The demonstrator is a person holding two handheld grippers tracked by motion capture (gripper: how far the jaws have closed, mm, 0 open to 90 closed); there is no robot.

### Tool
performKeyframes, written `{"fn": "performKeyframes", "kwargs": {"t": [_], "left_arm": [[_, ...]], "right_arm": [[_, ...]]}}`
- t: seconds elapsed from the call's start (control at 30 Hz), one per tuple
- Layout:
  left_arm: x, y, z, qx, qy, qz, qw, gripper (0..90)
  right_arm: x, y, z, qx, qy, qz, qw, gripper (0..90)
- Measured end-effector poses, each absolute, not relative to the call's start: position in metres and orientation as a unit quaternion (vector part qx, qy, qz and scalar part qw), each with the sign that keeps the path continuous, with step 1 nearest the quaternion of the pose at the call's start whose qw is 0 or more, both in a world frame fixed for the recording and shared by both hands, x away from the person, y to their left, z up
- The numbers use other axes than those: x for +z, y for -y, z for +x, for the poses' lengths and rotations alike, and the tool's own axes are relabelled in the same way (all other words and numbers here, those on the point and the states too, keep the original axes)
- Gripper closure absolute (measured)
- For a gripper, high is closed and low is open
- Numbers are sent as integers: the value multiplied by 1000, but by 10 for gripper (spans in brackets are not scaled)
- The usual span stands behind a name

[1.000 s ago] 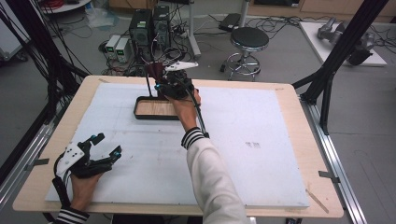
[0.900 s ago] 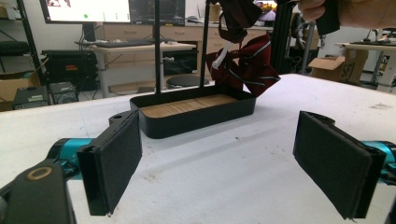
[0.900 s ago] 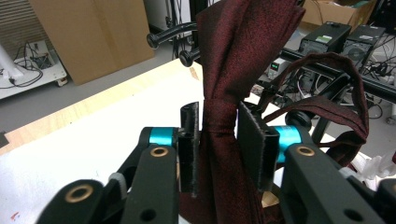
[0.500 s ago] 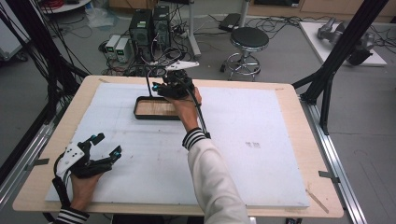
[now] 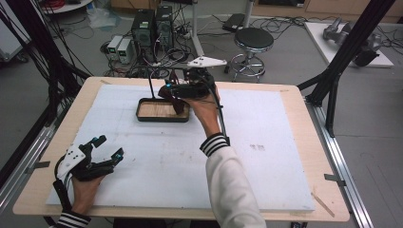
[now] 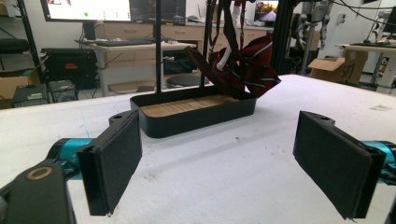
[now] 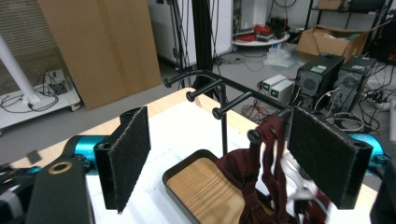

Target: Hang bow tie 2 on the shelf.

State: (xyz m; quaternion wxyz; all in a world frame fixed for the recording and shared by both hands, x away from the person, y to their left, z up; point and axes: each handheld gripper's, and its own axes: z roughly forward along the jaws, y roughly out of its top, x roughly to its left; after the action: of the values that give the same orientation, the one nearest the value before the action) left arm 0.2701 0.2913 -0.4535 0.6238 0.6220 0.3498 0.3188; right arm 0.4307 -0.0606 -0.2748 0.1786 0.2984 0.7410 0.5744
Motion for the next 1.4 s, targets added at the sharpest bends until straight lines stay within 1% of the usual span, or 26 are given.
{"fn": "performKeyframes", "kwargs": {"t": [0.1,0.2,0.3,0.47,0.57,0.73,0.9,1.13,1.27,1.4], "left_arm": [[-453,-292,270,326,-347,621,623,158],[-454,-292,271,322,-350,620,624,158],[-453,-292,271,322,-349,620,624,158],[-453,-291,271,325,-350,622,620,158],[-453,-291,271,327,-348,622,621,158],[-454,-291,270,328,-346,621,622,158],[-453,-291,270,329,-345,624,619,158],[-454,-290,268,334,-342,624,618,158],[-454,-289,268,335,-343,623,618,158],[-454,-289,267,338,-342,623,617,158]], "right_arm": [[-270,78,413,580,-733,298,194,207],[-267,96,398,567,-739,303,201,186],[-267,114,378,570,-732,301,221,185],[-277,145,344,569,-724,294,256,163],[-289,165,326,567,-716,303,273,119],[-316,196,298,574,-703,301,294,113],[-344,224,278,589,-679,316,303,110],[-382,245,261,603,-659,322,315,110],[-404,255,253,613,-632,330,341,110],[-423,261,252,622,-624,338,331,110]]}}
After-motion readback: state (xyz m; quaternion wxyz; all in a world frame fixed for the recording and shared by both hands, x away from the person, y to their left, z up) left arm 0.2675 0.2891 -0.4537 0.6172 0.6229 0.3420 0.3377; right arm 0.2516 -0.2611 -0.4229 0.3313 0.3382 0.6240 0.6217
